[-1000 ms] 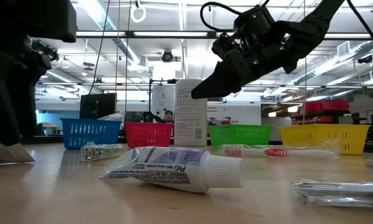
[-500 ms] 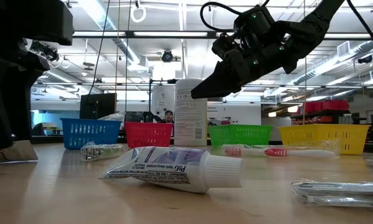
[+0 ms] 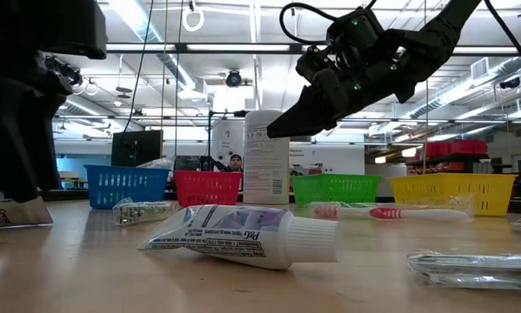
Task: Pick & Place Travel size toiletries
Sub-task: Put the white toothpaste into the red bin
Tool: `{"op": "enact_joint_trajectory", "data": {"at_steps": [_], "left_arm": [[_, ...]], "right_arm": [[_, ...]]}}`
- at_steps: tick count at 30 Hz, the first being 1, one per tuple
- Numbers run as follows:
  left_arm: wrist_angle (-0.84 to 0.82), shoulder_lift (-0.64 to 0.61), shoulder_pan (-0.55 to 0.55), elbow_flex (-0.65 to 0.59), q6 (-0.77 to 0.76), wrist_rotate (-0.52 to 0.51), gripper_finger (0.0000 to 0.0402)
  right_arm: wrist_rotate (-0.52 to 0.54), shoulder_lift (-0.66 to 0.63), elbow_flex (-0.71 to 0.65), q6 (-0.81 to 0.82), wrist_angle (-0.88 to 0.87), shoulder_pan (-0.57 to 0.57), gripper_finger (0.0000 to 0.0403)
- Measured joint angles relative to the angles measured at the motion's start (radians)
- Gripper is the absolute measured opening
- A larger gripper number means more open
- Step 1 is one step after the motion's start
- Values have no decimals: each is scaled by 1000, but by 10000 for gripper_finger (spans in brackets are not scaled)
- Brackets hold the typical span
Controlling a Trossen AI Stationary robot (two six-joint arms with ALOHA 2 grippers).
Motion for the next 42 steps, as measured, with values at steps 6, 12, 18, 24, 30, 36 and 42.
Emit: {"op": "enact_joint_trajectory", "data": {"at_steps": [6, 12, 18, 24, 30, 36, 42], "left_arm": [[0, 0, 0, 0, 0, -4, 173], [0, 0, 15, 0, -2, -19, 173], [21, 0, 50, 0, 47, 2, 173], [36, 0, 51, 0, 44, 25, 173], [32, 22, 50, 0, 33, 37, 173], [39, 76, 50, 9, 41, 75, 173], [12, 60, 49, 5, 37, 74, 168]], "right_arm": [[0, 0, 0, 0, 0, 0, 186], [0, 0, 0, 0, 0, 0, 186], [0, 0, 0, 0, 0, 0, 186], [0, 0, 0, 3, 0, 0, 186], [0, 0, 0, 4, 0, 0, 186], [0, 0, 0, 4, -1, 0, 186], [0, 0, 0, 4, 0, 0, 186]]}}
